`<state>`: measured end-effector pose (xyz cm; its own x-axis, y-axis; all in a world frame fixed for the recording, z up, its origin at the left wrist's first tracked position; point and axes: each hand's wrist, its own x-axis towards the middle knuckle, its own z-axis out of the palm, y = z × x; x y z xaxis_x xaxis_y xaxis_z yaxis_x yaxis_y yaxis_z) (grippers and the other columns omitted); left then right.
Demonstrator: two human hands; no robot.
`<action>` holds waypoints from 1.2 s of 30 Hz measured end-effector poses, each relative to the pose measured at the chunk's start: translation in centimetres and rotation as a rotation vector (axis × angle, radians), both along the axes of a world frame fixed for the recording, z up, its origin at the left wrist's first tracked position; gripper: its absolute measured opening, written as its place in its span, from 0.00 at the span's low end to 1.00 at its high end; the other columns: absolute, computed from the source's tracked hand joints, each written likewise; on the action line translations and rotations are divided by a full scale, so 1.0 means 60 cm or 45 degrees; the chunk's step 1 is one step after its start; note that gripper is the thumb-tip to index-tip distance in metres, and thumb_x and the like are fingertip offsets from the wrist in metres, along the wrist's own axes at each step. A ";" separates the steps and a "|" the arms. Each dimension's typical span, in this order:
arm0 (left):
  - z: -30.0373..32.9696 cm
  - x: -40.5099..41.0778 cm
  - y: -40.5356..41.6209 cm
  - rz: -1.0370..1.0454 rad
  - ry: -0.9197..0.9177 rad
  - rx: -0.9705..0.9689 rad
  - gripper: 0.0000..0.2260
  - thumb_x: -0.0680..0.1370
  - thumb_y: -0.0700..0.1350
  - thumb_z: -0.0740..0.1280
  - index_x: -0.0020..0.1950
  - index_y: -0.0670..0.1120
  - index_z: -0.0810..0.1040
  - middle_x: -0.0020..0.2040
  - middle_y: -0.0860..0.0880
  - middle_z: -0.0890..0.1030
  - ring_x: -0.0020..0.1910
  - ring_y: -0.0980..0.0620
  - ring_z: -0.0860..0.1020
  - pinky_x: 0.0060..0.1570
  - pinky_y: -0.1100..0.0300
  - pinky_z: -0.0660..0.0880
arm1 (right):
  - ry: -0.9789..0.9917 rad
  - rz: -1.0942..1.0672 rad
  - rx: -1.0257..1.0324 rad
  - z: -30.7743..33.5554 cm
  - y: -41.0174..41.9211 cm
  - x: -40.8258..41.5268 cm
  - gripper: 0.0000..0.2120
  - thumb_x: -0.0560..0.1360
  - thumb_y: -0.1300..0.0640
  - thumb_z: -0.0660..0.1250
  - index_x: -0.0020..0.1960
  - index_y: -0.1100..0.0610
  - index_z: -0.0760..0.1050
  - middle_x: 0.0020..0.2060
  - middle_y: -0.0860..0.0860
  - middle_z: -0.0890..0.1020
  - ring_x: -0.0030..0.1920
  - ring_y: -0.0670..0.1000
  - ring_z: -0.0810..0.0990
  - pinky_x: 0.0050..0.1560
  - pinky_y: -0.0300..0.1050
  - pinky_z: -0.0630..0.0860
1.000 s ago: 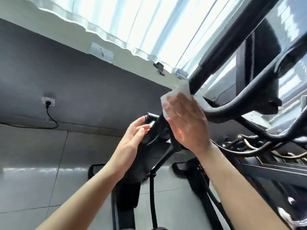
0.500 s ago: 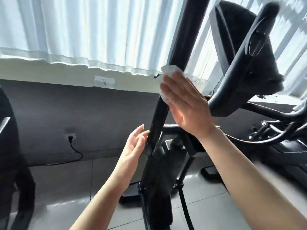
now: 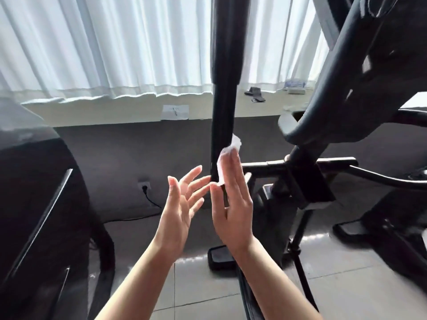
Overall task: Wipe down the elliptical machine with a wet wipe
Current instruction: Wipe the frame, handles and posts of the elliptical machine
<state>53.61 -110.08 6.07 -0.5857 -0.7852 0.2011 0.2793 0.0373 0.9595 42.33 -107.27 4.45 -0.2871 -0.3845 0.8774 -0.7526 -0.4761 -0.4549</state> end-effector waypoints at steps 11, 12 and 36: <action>-0.030 0.018 0.015 0.123 -0.018 0.046 0.43 0.65 0.79 0.58 0.69 0.50 0.73 0.68 0.49 0.76 0.69 0.52 0.72 0.70 0.46 0.63 | 1.007 -0.372 0.079 -0.116 -0.002 -0.082 0.21 0.82 0.54 0.60 0.73 0.57 0.66 0.72 0.50 0.68 0.68 0.59 0.72 0.75 0.48 0.59; -0.036 0.023 0.015 0.138 -0.013 0.066 0.43 0.65 0.79 0.59 0.69 0.50 0.74 0.67 0.49 0.77 0.68 0.52 0.73 0.69 0.47 0.64 | 1.180 -0.420 0.072 -0.122 0.001 -0.102 0.22 0.80 0.53 0.62 0.73 0.56 0.67 0.71 0.48 0.68 0.68 0.57 0.72 0.75 0.48 0.59; -0.091 0.032 0.002 0.241 0.117 0.323 0.37 0.76 0.71 0.42 0.65 0.49 0.76 0.59 0.47 0.83 0.59 0.49 0.80 0.58 0.52 0.72 | 2.507 -0.666 0.359 -0.014 0.041 -0.111 0.20 0.77 0.55 0.62 0.66 0.58 0.76 0.69 0.55 0.73 0.75 0.55 0.63 0.76 0.60 0.38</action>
